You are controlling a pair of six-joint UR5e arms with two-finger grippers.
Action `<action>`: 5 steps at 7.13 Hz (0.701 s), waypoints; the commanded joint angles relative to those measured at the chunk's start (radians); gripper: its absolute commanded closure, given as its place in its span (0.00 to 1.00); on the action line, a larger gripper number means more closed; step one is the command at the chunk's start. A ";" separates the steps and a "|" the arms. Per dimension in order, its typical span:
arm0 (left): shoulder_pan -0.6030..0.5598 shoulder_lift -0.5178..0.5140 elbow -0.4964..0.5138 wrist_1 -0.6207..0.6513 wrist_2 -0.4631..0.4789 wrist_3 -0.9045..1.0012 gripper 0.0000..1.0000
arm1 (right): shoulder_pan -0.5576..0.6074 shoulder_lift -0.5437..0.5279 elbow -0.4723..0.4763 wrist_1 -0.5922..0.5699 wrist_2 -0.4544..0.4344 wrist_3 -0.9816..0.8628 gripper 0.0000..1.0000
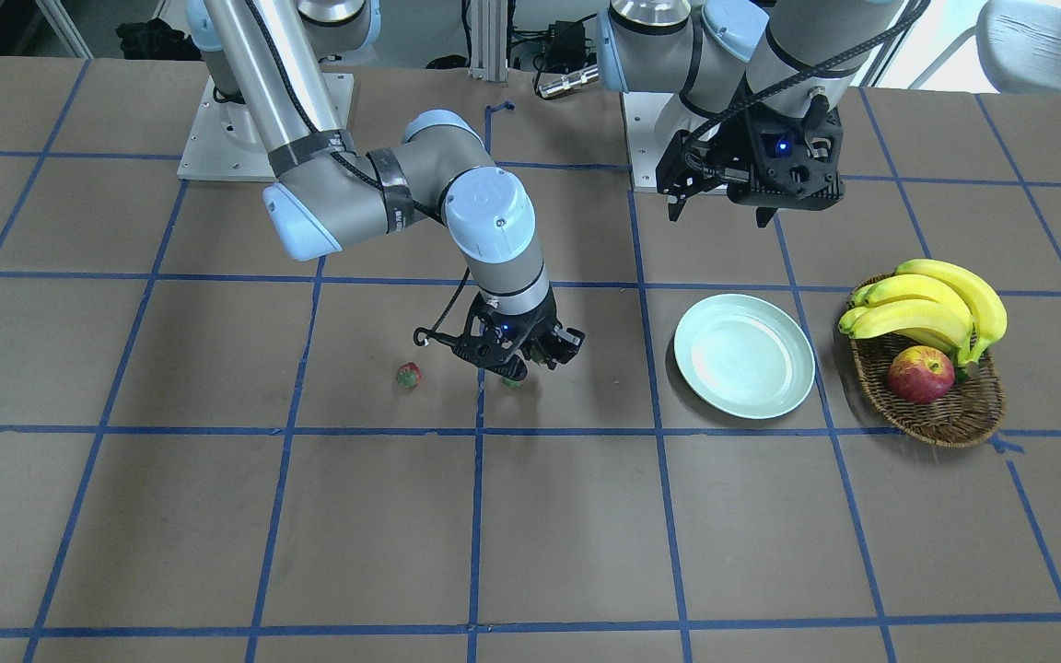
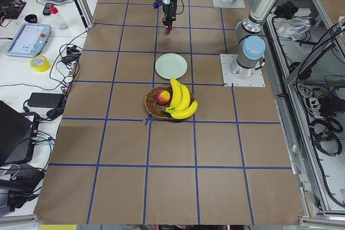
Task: Collect all strawberries into plate
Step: 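Carry the strawberry toward the plate and release it with the right gripper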
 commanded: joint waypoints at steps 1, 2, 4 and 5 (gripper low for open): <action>0.000 0.000 0.000 0.000 0.000 0.000 0.00 | 0.008 0.055 -0.033 -0.035 0.019 -0.003 0.99; 0.000 0.000 0.000 0.000 0.000 0.000 0.00 | 0.008 0.055 -0.030 -0.032 0.019 -0.003 0.81; 0.000 -0.002 0.000 0.000 0.000 0.000 0.00 | 0.026 0.054 -0.030 -0.022 0.007 -0.002 0.00; 0.000 0.000 0.000 0.000 0.000 0.000 0.00 | 0.028 0.051 -0.033 -0.021 0.004 -0.003 0.00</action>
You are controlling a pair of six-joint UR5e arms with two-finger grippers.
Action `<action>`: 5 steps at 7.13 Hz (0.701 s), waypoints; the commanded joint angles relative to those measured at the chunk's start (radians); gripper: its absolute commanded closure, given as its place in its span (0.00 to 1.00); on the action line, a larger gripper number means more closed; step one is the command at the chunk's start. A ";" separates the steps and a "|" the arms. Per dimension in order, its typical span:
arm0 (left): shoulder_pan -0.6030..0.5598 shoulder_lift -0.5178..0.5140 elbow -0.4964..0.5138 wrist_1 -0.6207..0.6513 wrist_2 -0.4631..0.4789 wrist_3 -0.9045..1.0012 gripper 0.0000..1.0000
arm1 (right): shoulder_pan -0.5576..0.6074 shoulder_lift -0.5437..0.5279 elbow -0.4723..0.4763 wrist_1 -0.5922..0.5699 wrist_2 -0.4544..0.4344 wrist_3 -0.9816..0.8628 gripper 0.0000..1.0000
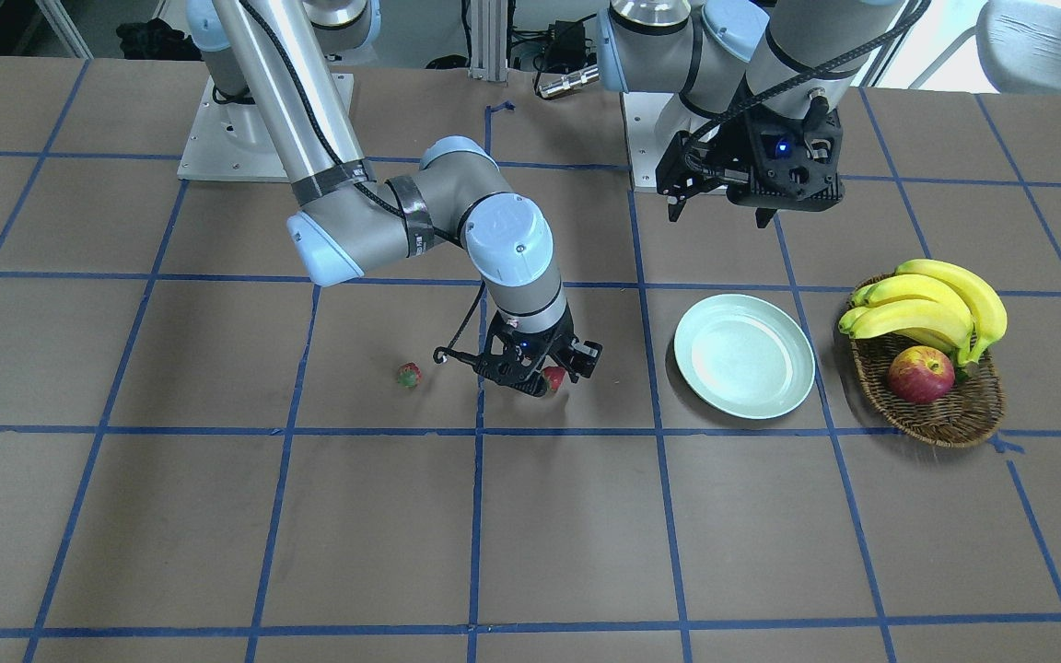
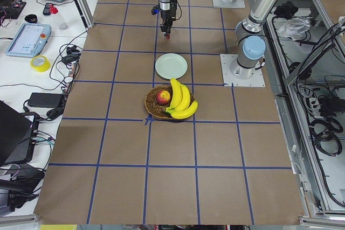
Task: Collect all strawberries into plate
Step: 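Carry the strawberry toward the plate and release it with the right gripper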
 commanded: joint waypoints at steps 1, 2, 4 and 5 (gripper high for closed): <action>0.000 0.001 0.000 0.000 0.000 0.000 0.00 | 0.007 -0.005 -0.005 0.009 -0.008 -0.001 0.00; 0.000 0.001 0.000 0.000 0.000 0.000 0.00 | 0.007 -0.025 -0.008 0.020 -0.009 -0.001 0.00; 0.000 -0.001 0.000 0.000 0.000 0.000 0.00 | -0.005 -0.085 -0.027 0.127 -0.078 -0.007 0.00; 0.000 -0.001 0.000 0.000 -0.002 0.000 0.00 | -0.025 -0.100 -0.025 0.168 -0.131 -0.071 0.00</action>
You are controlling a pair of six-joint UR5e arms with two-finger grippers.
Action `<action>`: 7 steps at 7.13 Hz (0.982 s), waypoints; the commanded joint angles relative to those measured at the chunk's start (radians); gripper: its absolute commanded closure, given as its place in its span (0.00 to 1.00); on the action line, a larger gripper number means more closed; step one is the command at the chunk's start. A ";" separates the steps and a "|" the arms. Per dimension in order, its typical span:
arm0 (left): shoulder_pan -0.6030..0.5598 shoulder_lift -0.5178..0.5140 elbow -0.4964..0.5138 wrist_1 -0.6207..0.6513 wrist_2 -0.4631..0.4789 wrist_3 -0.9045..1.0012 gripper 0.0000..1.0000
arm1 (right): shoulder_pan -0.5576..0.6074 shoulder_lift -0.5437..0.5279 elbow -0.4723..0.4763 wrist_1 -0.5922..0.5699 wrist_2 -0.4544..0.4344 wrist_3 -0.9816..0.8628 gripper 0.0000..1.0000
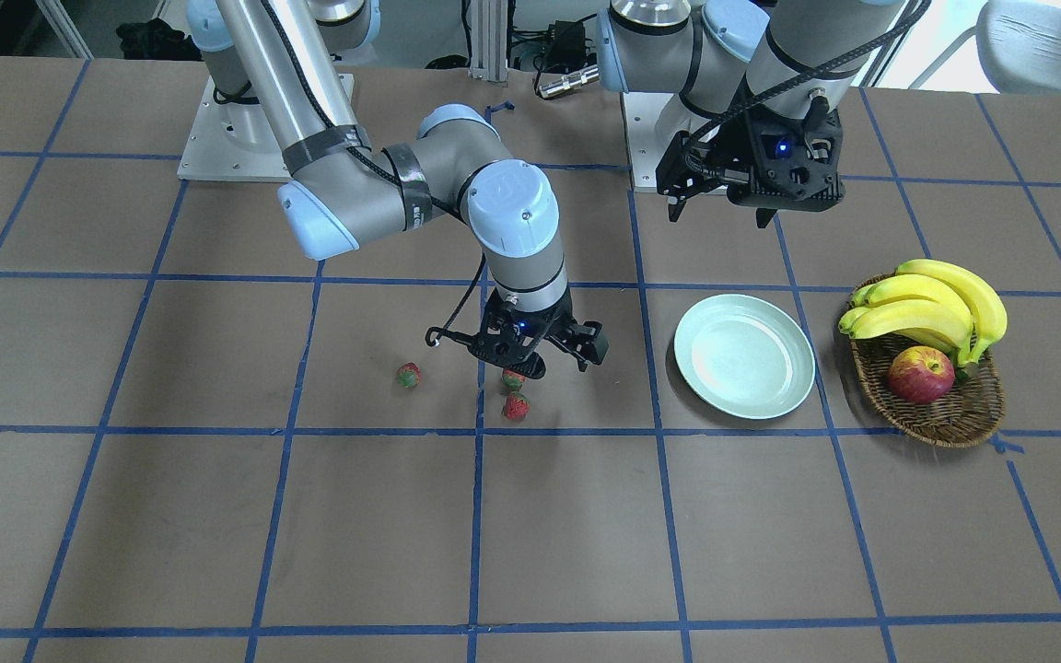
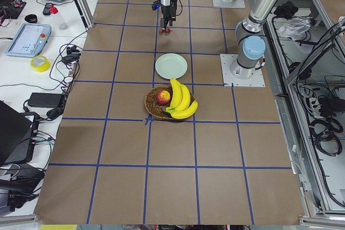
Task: Collect all strawberries into plate
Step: 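Move the right gripper to the strawberry farthest from the plate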
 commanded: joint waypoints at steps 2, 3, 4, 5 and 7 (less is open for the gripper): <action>0.000 -0.001 0.000 0.000 0.000 0.000 0.00 | -0.132 -0.095 0.016 0.148 -0.097 -0.220 0.01; 0.000 -0.001 0.000 0.000 0.000 0.000 0.00 | -0.170 -0.104 0.059 0.135 -0.100 -0.324 0.01; -0.002 -0.001 0.000 0.000 0.000 -0.002 0.00 | -0.194 -0.101 0.114 0.079 -0.117 -0.383 0.01; -0.002 -0.001 0.000 0.000 0.000 0.000 0.00 | -0.206 -0.103 0.186 0.010 -0.123 -0.397 0.02; 0.000 -0.001 0.000 0.000 0.000 0.000 0.00 | -0.208 -0.095 0.298 -0.127 -0.146 -0.425 0.14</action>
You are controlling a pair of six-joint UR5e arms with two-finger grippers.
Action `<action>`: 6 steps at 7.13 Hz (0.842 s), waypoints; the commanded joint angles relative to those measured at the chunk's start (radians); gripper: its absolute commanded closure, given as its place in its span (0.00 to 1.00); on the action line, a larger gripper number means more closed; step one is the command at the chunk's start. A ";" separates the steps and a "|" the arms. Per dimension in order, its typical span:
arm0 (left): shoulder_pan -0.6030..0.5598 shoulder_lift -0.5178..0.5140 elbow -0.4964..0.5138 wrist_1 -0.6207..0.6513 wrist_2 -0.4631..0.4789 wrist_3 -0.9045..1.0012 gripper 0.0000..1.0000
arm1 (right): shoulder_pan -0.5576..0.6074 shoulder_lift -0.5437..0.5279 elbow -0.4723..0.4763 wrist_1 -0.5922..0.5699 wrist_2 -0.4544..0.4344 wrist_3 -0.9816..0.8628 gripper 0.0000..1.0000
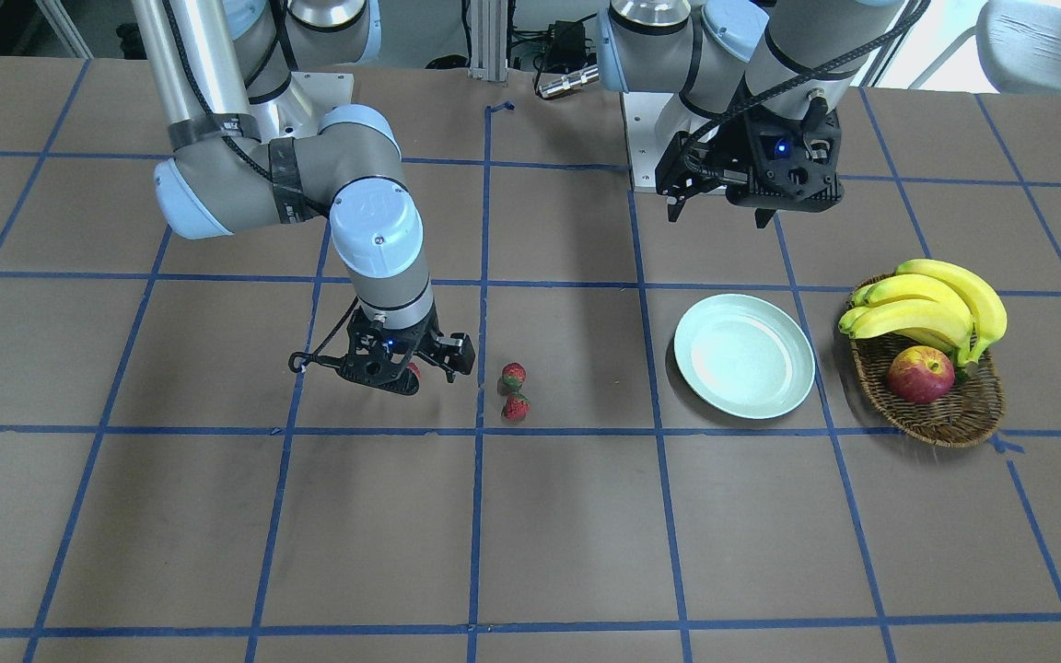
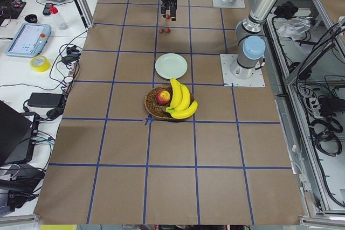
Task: Collect all strawberries into plate
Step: 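Move the right gripper to the strawberry farthest from the plate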
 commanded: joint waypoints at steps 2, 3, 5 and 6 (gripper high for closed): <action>0.001 -0.001 -0.002 0.000 -0.002 0.000 0.00 | -0.007 0.022 0.064 -0.074 -0.011 -0.020 0.52; 0.001 0.002 -0.008 0.000 0.000 0.000 0.00 | -0.008 0.022 0.061 -0.075 -0.012 -0.018 0.77; -0.001 0.005 -0.015 0.001 -0.002 -0.001 0.00 | -0.019 0.020 0.059 -0.077 -0.012 -0.014 0.97; -0.001 0.005 -0.015 0.002 -0.002 0.000 0.00 | -0.019 0.010 0.056 -0.074 -0.011 0.001 1.00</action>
